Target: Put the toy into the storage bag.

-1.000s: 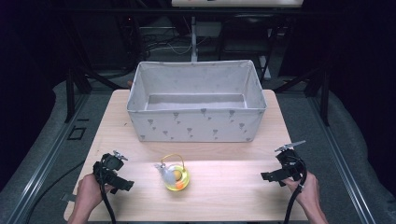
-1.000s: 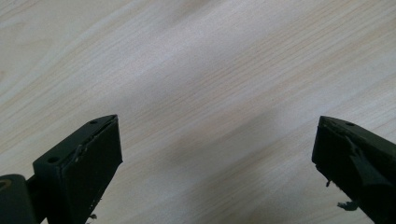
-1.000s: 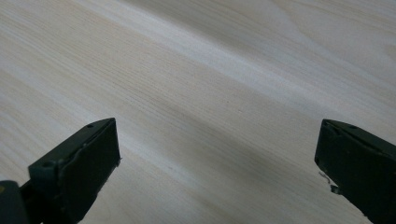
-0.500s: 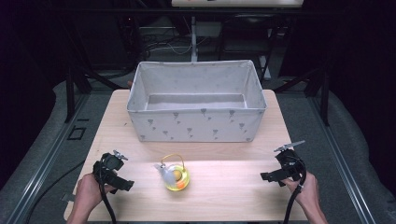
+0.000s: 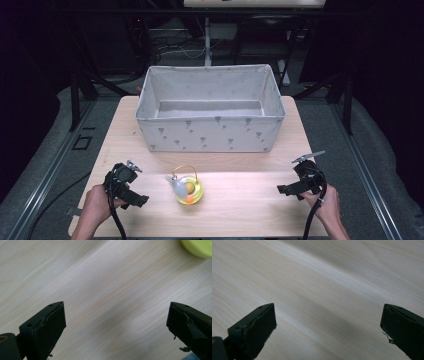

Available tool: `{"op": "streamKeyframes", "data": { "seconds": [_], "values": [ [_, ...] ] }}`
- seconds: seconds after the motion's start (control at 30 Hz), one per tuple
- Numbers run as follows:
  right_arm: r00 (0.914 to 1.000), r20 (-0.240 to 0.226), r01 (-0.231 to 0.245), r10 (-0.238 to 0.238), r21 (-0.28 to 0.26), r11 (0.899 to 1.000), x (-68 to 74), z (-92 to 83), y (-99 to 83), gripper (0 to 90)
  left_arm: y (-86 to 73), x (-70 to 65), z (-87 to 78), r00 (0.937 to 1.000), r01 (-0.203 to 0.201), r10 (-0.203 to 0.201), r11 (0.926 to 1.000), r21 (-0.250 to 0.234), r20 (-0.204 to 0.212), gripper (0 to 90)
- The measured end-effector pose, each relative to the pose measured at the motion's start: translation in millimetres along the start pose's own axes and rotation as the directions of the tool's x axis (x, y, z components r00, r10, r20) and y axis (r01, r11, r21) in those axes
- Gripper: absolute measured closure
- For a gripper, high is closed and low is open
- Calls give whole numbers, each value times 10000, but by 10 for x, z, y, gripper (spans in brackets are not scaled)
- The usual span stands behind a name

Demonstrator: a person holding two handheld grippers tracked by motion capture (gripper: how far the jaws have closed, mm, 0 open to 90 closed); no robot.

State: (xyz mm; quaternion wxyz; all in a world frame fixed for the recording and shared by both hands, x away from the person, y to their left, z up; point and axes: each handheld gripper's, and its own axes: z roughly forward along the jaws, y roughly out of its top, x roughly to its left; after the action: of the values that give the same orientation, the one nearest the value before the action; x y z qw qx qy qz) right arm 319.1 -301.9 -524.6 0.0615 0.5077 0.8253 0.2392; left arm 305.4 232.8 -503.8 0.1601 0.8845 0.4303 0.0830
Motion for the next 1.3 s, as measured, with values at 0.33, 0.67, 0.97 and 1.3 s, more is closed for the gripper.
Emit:
{"op": "streamKeyframes", "data": {
  "seconds": [0.33, 0.67, 0.97, 1.3],
  "values": [
    [9999, -8, -109, 109, -174, 9998, 13, -9, -1, 0, 141, -131, -272, 9968, -655, 672, 9971, -398, 434, 12],
    [10000, -59, -72, 71, -109, 9999, 23, 3, 2, 0, 257, -342, -575, 9854, -1491, 1531, 9872, -568, 742, 3],
    [9998, -139, -113, 112, -74, 9999, 15, 8, -1, 0, 516, -569, -874, 9677, -2190, 2300, 9697, -1079, 1029, 2],
    [9996, -235, -143, 143, 8, 9999, 7, 13, -3, 0, 839, -720, -999, 9524, -2779, 2886, 9543, -1099, 979, 2]
  ]
}}
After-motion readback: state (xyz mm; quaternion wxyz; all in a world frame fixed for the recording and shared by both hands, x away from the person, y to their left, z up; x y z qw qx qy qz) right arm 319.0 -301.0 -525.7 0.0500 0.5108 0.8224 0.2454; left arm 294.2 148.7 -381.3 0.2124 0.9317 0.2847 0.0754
